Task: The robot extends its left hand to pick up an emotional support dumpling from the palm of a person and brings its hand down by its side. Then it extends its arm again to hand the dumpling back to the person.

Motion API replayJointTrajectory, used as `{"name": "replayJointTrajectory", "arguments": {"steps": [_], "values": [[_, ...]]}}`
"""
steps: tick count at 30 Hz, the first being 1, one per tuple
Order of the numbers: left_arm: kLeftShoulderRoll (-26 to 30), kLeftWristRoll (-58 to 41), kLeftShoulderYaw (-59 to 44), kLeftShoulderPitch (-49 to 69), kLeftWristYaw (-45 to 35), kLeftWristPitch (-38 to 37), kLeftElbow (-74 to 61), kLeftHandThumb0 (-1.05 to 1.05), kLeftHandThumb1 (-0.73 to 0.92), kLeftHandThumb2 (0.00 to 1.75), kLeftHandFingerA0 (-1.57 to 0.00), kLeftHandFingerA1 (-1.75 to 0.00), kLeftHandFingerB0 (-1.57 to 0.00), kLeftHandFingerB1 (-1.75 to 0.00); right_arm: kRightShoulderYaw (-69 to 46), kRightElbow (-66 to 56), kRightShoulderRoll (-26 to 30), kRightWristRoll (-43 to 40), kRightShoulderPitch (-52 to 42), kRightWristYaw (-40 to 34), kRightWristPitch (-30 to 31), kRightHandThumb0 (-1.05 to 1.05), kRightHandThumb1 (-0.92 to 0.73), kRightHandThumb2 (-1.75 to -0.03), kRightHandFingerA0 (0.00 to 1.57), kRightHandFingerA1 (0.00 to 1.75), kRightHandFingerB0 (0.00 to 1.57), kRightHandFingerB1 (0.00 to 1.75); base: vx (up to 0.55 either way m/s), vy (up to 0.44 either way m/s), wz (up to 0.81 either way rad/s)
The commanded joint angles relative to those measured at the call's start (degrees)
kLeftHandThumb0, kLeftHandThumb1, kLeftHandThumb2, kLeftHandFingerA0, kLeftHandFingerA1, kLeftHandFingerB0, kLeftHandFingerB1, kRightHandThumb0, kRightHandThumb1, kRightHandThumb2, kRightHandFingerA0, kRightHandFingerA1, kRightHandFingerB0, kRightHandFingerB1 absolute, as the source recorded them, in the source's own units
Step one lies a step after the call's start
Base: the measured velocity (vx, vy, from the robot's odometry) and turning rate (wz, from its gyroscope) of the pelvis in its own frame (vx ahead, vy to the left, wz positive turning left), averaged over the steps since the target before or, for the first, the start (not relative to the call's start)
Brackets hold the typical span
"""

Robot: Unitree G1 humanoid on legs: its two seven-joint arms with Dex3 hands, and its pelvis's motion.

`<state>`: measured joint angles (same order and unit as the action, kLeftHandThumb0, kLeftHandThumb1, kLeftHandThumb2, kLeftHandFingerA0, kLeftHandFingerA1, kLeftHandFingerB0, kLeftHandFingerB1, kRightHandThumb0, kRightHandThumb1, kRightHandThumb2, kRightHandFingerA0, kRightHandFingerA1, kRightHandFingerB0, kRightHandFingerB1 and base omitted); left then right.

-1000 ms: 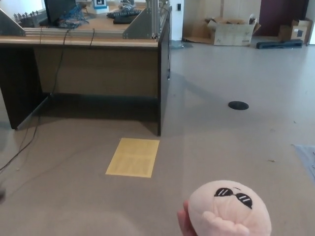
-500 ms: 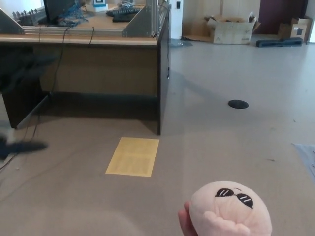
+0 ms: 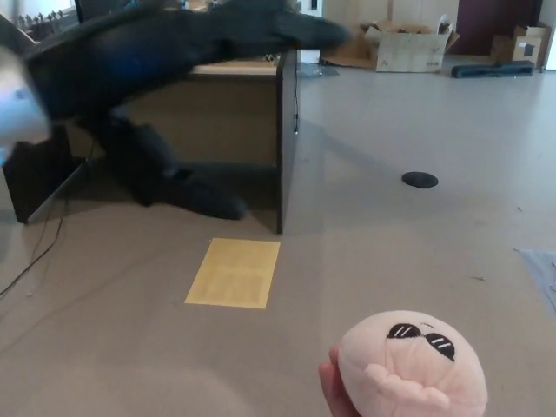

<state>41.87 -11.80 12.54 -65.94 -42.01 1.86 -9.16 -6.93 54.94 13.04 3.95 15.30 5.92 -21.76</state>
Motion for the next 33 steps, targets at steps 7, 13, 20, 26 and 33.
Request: {"name": "replayJointTrajectory", "arguments": {"steps": [7, 13, 20, 26, 33], "values": [[-7.86, -0.82, 18.45, -18.03, -19.55, 21.09, -4.82, -0.84, 0.41, 0.55, 0.0, -0.14, -0.07, -0.3, 0.11, 0.76, 0.13, -0.23, -2.08, -1.48, -2.99, -0.49, -0.61, -0.59, 0.7, 0.46, 0.43, 0.34, 0.0, 0.0, 0.0], [-9.76, 1.36, 21.98, -20.02, -20.56, 22.41, -5.11, -0.87, 0.38, 0.63, 0.0, -0.16, -0.1, -0.31, 0.54, 1.1, 0.51, 0.18, -2.05, -1.52, -4.06, -0.44, -0.61, -0.58, 0.68, 0.46, 0.42, 0.34, 0.0, 0.0, 0.0], [-12.02, 6.02, 26.8, -19.77, -22.61, 20.52, -4.79, -0.47, 0.29, 0.76, 0.0, -0.25, 0.0, -0.33, 1.25, 1.54, 0.37, 0.39, -1.12, -1.5, -5.1, -0.53, -0.51, -0.81, 0.62, 0.59, 0.35, 0.46, 0.0, 0.0, 0.0], [-12.66, 7.26, 26.83, -18.35, -24.49, 20.49, -5.83, -0.45, 0.3, 0.75, 0.0, -0.27, 0.0, -0.31, 2.0, 1.77, 0.71, 1.07, -0.12, -2.49, -3.33, -0.53, -0.62, -0.59, 0.65, 0.46, 0.53, 0.42, 0.0, 0.0, 0.0], [-12.98, 10.95, 28.06, -16.62, -25.21, 18.85, -6.29, -0.49, 0.33, 0.74, 0.0, -0.23, 0.0, -0.26, 2.29, 0.8, 0.54, 1.02, 0.0, -3.17, -1.95, -0.49, -0.61, -0.58, 0.66, 0.48, 0.5, 0.41, 0.0, 0.0, 0.0]]}}
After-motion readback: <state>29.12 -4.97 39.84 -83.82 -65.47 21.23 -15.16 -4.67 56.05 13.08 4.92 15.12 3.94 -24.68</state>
